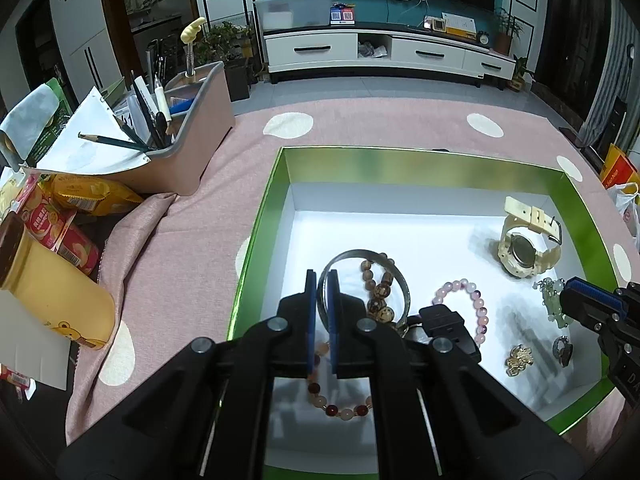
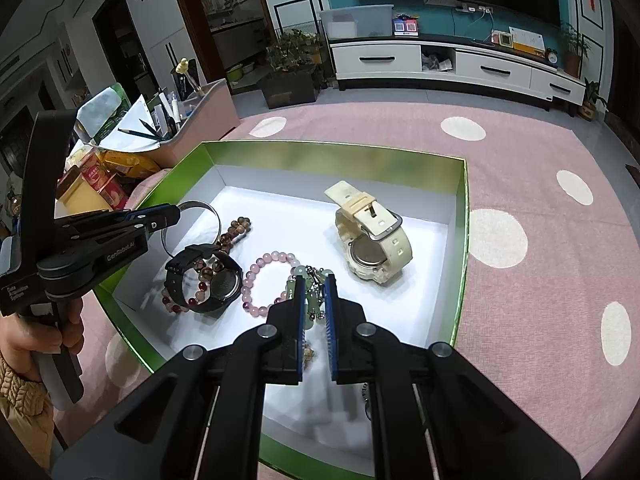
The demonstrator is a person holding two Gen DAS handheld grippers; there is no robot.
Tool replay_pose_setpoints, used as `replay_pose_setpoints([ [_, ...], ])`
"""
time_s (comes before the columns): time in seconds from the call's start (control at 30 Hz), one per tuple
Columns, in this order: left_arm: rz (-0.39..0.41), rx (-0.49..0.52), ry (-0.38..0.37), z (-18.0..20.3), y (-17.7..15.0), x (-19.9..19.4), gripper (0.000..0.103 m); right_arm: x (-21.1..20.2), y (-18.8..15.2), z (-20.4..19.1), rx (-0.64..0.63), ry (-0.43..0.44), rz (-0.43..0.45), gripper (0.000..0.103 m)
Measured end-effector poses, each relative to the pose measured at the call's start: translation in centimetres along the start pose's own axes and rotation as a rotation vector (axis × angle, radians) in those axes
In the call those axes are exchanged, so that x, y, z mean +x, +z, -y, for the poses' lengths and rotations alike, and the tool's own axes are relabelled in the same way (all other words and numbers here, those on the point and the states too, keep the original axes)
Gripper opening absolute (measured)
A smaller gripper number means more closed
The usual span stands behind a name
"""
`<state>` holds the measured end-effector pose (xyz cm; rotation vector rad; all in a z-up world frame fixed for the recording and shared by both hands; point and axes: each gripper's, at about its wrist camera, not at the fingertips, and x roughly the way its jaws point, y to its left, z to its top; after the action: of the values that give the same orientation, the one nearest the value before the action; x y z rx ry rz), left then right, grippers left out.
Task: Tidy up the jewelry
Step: 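Lower the bangle and jade pendant into the green box and open both grippers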
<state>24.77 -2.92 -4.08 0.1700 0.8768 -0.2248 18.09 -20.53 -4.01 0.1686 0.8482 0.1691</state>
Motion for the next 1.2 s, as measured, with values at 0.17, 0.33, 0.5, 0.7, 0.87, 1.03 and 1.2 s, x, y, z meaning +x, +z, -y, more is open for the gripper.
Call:
replay_pose_setpoints([
  [0.17,-0.007,0.0,0.002,-0.1,0.0,0.2,0.005,0.2,0.1,0.0,0.002,-0.001,-0.007,0.009],
  [0.33,-0.008,0.005,0.008,-0.2,-0.1,0.2,0.005,0.2,0.2,0.0,0.003,-0.006,-0.01,0.009],
  [0.5,-0.011,0.011,0.012,-0.1,-0.1,0.3,0.005,0.3,0.2,-0.1,0.005,-0.004,-0.018,0.009],
  [0.7,-0.016,0.012,0.019,-0.2,-0.1,0.4,0.006,0.6,0.2,-0.3,-0.002,-0.007,-0.037,0.009],
  [0.87,-0.017,0.014,0.021,-0.2,-0.1,0.4,0.006,0.6,0.2,-0.3,0.001,-0.005,-0.037,0.009],
  [1.03,-0.009,0.01,0.019,-0.3,0.0,0.2,0.006,0.2,0.2,-0.2,0.004,-0.001,-0.031,0.009],
  [1.2,0.005,0.013,0.019,-0.4,0.3,-0.8,0.02,-0.9,0.4,-0.3,0.006,0.002,-0.014,0.012],
])
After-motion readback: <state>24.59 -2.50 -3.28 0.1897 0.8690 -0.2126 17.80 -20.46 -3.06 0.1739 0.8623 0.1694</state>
